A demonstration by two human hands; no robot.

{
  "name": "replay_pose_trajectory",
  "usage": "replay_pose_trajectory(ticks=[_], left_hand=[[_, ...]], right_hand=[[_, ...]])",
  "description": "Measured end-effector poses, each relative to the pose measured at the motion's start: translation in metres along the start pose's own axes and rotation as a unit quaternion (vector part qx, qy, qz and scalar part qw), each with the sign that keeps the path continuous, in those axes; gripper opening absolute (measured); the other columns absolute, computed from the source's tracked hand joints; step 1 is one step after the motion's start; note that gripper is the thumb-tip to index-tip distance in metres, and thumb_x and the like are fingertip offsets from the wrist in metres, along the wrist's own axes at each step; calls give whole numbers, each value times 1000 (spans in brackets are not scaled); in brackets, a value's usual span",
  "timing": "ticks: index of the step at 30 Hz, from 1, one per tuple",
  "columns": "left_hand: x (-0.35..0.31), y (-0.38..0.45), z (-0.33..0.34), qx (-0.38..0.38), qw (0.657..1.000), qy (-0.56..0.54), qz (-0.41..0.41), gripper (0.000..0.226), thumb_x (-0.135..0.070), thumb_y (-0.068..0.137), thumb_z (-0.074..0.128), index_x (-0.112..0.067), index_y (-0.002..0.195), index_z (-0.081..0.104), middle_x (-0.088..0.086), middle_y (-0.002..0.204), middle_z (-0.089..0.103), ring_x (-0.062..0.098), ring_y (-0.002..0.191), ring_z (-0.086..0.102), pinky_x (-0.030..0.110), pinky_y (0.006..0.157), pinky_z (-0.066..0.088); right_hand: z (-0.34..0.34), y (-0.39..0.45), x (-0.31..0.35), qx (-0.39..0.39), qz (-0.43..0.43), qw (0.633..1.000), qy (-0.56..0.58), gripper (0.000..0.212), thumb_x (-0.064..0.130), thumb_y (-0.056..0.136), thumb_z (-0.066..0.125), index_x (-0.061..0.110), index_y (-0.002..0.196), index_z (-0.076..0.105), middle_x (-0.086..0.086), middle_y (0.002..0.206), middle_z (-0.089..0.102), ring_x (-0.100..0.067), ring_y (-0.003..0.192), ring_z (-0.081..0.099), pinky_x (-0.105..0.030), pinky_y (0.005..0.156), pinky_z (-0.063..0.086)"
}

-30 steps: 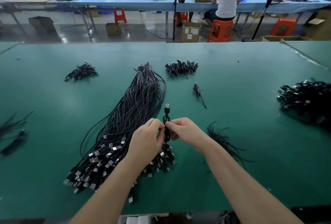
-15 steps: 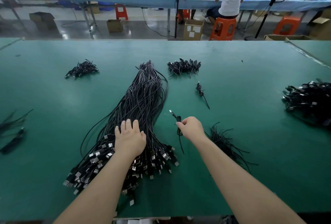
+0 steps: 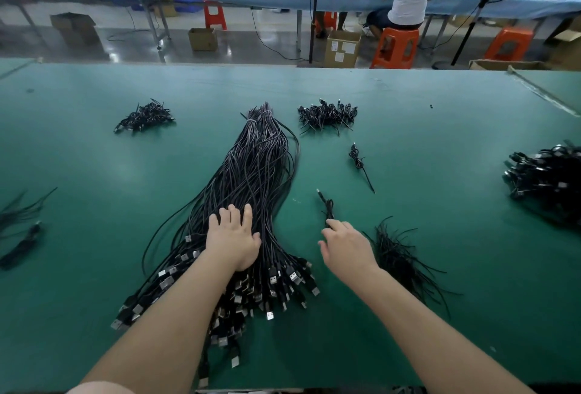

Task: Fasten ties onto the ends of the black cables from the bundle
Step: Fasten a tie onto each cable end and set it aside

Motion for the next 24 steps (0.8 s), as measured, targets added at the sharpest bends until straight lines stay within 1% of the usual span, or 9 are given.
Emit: replay_pose_trajectory(ticks=[2, 4, 8, 12, 14, 16, 18, 21, 24], left_hand=[[1, -1, 1, -18, 1000, -14, 6, 72, -50, 103, 14, -14, 159, -15, 21, 166, -1, 38, 153, 1, 55, 123, 5], [1, -1, 5, -33, 999, -39, 9, 72, -49, 103, 15, -16, 159, -15, 21, 166, -2, 37, 154, -3, 55, 124, 1], [0, 3, 8, -53, 997, -61, 10, 73, -49, 101, 15, -17, 159, -16, 18, 167, -10, 32, 154, -13, 54, 124, -3], [0, 6, 10, -58, 997, -59, 10, 74, -49, 99, 14, -18, 158, -17, 15, 167, -15, 31, 154, -15, 55, 124, -3], [0, 7, 11, -62, 996, -59, 9, 74, -49, 98, 14, -18, 158, -18, 15, 167, -14, 32, 154, -15, 55, 124, -3], [1, 8, 12, -66, 996, -59, 8, 75, -50, 97, 14, -19, 158, -18, 15, 167, -14, 32, 154, -14, 55, 124, -3], [0, 9, 13, -65, 996, -59, 7, 75, -50, 97, 13, -19, 158, -18, 15, 167, -14, 32, 154, -14, 55, 124, -4], [-1, 9, 13, -70, 996, -58, 6, 76, -50, 97, 13, -19, 158, -18, 15, 167, -15, 32, 154, -14, 55, 124, -4], [-1, 8, 13, -69, 996, -56, 6, 75, -50, 97, 13, -19, 158, -19, 15, 167, -15, 32, 154, -14, 55, 123, -4]], right_hand=[[8, 4, 0, 25, 9, 1000, 8, 48, 38, 106, 41, 11, 145, 49, -5, 160, 37, -19, 142, 40, -30, 113, 40], [13, 11, -1, 45, 18, 999, 8, 54, 40, 107, 40, 9, 151, 39, -7, 163, 30, -20, 147, 33, -31, 118, 35], [18, 37, -4, 70, 28, 997, -10, 60, 43, 108, 34, 6, 155, 32, -11, 165, 24, -24, 151, 26, -36, 122, 27], [22, 73, -19, 108, 58, 992, -33, 65, 43, 109, 26, 3, 159, 17, -12, 168, 11, -27, 153, 17, -39, 124, 21], [22, 90, -28, 119, 87, 988, -56, 65, 44, 109, 23, 3, 159, 16, -11, 168, 10, -30, 150, 20, -41, 121, 24], [21, 103, -38, 124, 119, 982, -83, 64, 46, 108, 21, 5, 158, 19, -9, 166, 15, -32, 142, 24, -43, 114, 26], [21, 112, -47, 130, 145, 977, -90, 64, 46, 107, 19, 5, 157, 20, -9, 165, 17, -33, 137, 25, -44, 110, 26], [24, 126, -60, 136, 176, 974, -46, 66, 46, 107, 21, 4, 158, 17, -8, 166, 12, -34, 141, 21, -44, 114, 23], [24, 134, -70, 135, 195, 971, 11, 66, 47, 106, 26, 6, 158, 16, -5, 167, 8, -34, 142, 20, -44, 115, 22]])
Point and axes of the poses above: each hand's wrist, its own y-axis towards the middle knuckle, its own z-axis out of the palm, x = y × z, the point moved 7 cm from there along y, towards the middle knuckle
